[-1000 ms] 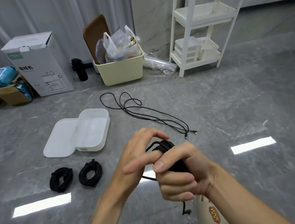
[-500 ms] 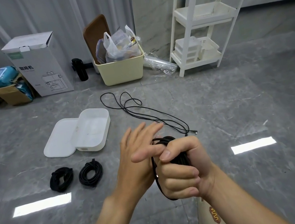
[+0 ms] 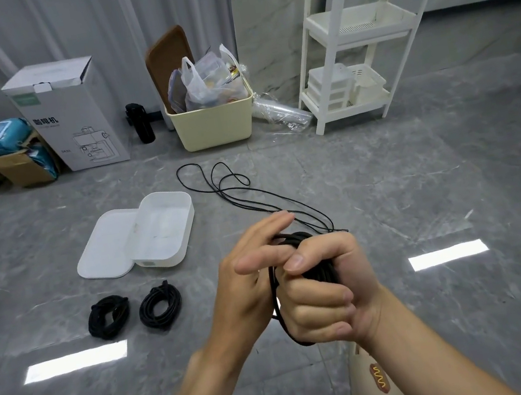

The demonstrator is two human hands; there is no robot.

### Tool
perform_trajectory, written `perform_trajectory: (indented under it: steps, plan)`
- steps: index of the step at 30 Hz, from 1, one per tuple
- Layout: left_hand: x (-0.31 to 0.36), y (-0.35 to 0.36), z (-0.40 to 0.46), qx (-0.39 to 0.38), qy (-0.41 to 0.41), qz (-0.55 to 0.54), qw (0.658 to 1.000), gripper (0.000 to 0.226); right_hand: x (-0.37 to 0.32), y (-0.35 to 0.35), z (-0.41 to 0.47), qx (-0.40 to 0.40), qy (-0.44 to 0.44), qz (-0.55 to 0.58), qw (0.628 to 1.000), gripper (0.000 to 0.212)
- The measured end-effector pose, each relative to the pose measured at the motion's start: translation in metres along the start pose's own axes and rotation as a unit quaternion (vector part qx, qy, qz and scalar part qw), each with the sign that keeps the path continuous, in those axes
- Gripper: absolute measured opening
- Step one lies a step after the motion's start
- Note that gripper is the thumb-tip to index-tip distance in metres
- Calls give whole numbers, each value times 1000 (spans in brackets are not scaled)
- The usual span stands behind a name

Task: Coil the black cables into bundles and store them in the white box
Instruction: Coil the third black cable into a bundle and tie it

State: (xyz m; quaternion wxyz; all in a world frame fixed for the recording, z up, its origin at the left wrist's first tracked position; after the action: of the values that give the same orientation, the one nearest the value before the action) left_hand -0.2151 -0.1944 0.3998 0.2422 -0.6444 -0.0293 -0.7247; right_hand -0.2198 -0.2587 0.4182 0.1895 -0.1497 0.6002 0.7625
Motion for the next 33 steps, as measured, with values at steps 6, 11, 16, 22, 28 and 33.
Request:
perform_trajectory:
  steps: [6,11,16,22,28,33]
  plan:
    - [-30,29,-2,-121,-223,-107,961,27,-13,1,0,5,-72,32,997,54]
    - [-31,41,-10,-190,-264,-215,921,39,-34,-21,-7,147,-189,12,971,53]
    - [-46,50,-12,-210,-327,-366,846,52,-47,-40,-17,267,-266,-98,921,51]
    - [-53,52,-16,-229,-390,-397,798,52,-54,-44,-20,334,-266,-185,885,52]
    - [-55,51,-21,-272,-419,-400,769,65,-59,-48,-24,376,-244,-262,855,45]
    - [-58,49,-24,-288,-443,-371,763,68,-62,-55,-31,418,-219,-315,824,46]
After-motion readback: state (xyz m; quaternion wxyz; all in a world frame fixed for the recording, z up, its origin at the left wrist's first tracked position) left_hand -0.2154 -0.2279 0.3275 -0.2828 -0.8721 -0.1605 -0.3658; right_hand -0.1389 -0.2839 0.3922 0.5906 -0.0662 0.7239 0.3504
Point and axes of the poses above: each hand's wrist, its own z-axis towards the middle knuckle, its own y-axis out of the palm, x = y × z, the point moved 7 cm from there along z, towards the middle knuckle, and after that the axes turned 8 degrees about -y, right-handed, at the moved point
